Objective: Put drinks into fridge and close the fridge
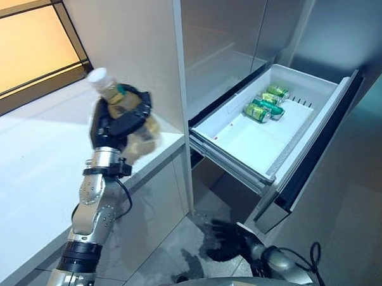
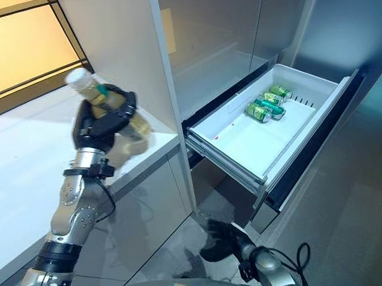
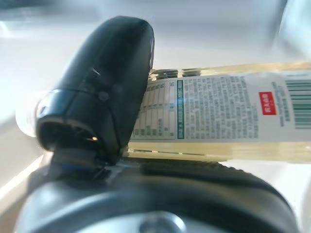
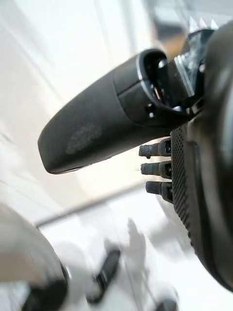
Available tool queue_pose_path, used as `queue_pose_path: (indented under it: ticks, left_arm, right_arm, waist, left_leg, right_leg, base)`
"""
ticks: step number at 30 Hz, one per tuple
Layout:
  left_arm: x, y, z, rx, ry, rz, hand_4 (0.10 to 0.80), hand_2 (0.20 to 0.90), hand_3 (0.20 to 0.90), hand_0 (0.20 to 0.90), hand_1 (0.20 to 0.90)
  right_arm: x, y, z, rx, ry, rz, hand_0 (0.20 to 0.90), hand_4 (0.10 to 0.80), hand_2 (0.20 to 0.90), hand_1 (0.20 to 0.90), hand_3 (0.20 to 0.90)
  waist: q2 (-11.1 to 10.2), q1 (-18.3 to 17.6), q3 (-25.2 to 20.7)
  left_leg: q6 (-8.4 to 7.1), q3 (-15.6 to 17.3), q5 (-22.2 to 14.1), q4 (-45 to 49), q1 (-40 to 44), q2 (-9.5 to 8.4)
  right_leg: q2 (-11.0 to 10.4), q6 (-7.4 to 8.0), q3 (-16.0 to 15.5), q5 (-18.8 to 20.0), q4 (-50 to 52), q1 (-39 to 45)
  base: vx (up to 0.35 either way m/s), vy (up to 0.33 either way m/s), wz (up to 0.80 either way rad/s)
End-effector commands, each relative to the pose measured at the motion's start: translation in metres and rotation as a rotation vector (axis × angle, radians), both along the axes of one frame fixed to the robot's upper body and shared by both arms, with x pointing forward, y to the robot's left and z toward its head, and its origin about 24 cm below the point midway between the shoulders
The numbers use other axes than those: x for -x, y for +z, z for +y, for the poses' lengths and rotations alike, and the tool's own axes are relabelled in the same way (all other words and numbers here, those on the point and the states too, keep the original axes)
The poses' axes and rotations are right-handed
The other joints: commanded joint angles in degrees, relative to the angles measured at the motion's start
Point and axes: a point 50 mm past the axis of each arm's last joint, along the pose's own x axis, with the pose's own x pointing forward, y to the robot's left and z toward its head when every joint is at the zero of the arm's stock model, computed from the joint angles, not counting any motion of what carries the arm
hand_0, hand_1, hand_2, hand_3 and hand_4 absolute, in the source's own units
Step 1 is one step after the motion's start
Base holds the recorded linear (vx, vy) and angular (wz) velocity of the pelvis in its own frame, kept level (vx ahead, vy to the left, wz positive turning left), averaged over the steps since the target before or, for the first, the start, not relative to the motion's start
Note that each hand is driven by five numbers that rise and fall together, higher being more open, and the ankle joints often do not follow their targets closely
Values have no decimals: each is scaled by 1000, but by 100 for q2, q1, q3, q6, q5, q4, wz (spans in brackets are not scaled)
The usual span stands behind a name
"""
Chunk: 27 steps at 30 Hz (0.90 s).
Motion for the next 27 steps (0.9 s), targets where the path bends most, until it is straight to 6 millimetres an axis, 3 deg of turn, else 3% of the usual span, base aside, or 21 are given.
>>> queue_pose_path:
  ticks: [1,3,5,7,8,11,15,27]
  left_arm:
    - [12,64,-17,113,-236,-383,100,300,200,300,300]
    - [17,54,-26,112,-338,-367,100,300,200,300,300]
    - [20,51,-29,104,-378,-359,100,300,200,300,300]
    - [23,43,-35,92,-458,-328,100,300,200,300,300]
    - [23,42,-36,92,-463,-325,100,300,200,300,300]
    - [24,36,-43,68,-533,-288,100,300,200,300,300]
    - [25,31,-53,8,-570,-260,100,300,200,300,300]
    - [19,25,-63,-103,-532,-223,100,300,200,300,300]
  right_arm:
    - [-38,56,23,-192,99,-260,900,800,900,900,900]
    - [-55,99,27,-268,139,-415,900,800,900,900,900]
    - [-62,122,27,-313,160,-506,900,800,900,900,900]
    - [-71,167,26,-375,196,-669,900,800,900,900,900]
    - [-72,169,26,-379,198,-677,900,800,900,900,900]
    - [-77,201,25,-437,222,-779,900,800,900,900,900]
    - [-80,222,25,-504,234,-803,900,800,900,900,900]
    - [-75,236,35,-635,355,-707,900,800,900,900,900]
  waist:
    - [130,-4,-240]
    - [124,-16,-206]
    - [127,-21,-196]
    - [132,-20,-203]
    - [134,-17,-201]
    - [142,-9,-220]
    - [118,2,-268]
    - [35,-25,-285]
  left_leg:
    - [24,-92,-556,9,84,-58]
    - [27,-94,-536,9,85,-60]
    - [33,-84,-531,9,86,-60]
    - [48,-58,-526,9,74,-63]
    - [48,-55,-527,9,75,-63]
    - [59,-33,-526,9,64,-69]
    - [71,-19,-527,9,44,-77]
    - [80,13,-504,14,33,-90]
  right_leg:
    - [-20,333,-80,-251,430,-286]
    - [-18,336,-67,-224,429,-293]
    - [-16,336,-53,-215,430,-299]
    - [-15,339,-13,-196,429,-323]
    - [-14,339,-9,-195,429,-324]
    - [-18,335,21,-187,416,-335]
    - [-19,333,32,-174,391,-340]
    - [6,325,44,-123,372,-352]
  base:
    - [0,0,0]
    - [0,0,0]
    - [0,0,0]
    - [0,0,0]
    - [0,0,0]
    - [-5,20,-8]
    - [-1,2,-2]
    - [0,0,0]
